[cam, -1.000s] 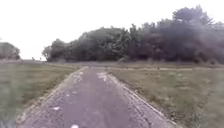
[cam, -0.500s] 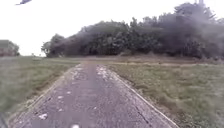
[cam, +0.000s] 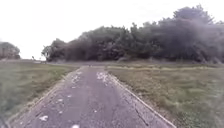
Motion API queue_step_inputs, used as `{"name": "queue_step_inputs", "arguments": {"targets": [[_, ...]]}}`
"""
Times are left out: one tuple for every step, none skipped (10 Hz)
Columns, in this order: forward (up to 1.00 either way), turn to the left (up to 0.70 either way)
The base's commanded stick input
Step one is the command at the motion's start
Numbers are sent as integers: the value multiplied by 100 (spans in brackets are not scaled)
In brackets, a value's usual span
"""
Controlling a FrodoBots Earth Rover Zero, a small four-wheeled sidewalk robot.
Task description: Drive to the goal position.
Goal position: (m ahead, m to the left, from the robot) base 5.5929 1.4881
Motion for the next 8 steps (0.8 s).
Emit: {"name": "queue_step_inputs", "arguments": {"targets": [[85,32],[85,29],[85,23],[85,17],[85,11],[85,5],[85,1],[85,1]]}}
